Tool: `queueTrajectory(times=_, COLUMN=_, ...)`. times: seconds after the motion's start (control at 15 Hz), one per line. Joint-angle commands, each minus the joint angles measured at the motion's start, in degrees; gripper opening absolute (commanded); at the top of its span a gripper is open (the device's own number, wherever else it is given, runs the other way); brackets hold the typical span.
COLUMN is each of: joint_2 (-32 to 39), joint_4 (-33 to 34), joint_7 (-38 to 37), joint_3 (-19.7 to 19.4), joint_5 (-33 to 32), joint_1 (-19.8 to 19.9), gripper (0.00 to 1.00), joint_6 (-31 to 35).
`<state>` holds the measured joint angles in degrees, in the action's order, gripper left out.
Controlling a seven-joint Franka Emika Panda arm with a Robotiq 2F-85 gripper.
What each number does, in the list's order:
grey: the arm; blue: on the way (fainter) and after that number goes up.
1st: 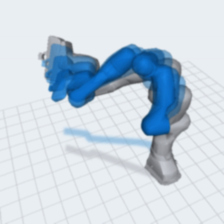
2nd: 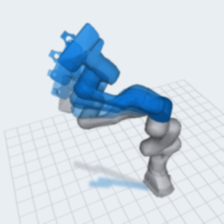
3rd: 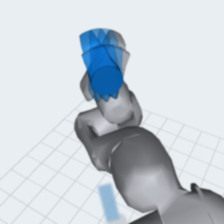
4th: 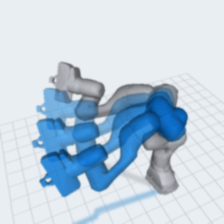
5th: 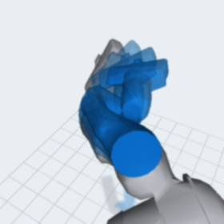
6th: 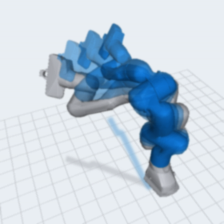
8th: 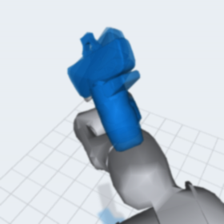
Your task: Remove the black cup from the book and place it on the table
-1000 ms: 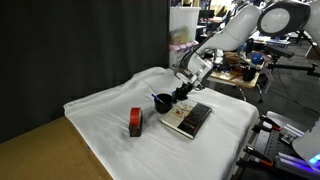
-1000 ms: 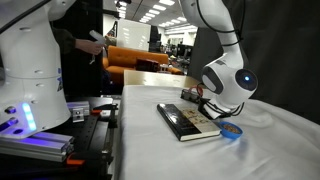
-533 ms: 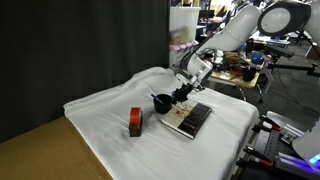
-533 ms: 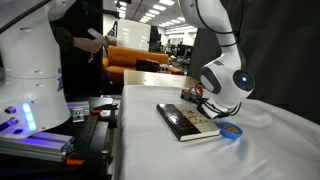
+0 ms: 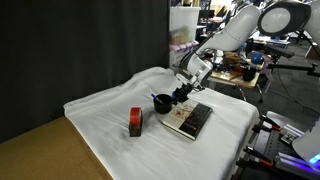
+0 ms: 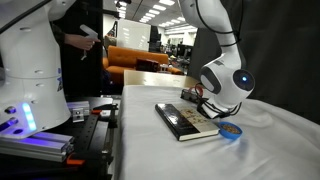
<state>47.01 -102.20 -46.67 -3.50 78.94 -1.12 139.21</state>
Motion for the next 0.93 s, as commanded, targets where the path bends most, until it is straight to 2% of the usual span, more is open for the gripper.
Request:
queueTrajectory(times=0.0, joint_2=-0.02, joint_4=0.04, joint_7=-0.19, joint_3=0.55, joint_5=-0.47, joint_1=0.5, gripper=0.44, joint_6=0.25)
queueTrajectory(times=0.6, joint_2=-0.02, joint_4=0.04, joint_7=-0.19, joint_3=0.55, joint_5=-0.47, joint_1=0.5, gripper=0.44, joint_6=0.25)
queueTrajectory(times=0.67, joint_2=-0.02, joint_4=0.04, joint_7=-0.19, joint_3=0.55, joint_5=-0.47, joint_1=0.5, gripper=0.69, joint_6=0.25)
queueTrajectory(times=0.73, joint_2=-0.07, joint_4=0.07, joint_7=-0.38, joint_3=0.32, joint_5=-0.36, joint_1=0.54, gripper=0.71, joint_6=0.73)
queueTrajectory(times=0.87, joint_2=-0.18, joint_4=0.22, joint_7=-0.9, joint_3=-0.47, joint_5=-0.18, joint_1=0.82, gripper=0.83, joint_6=2.31)
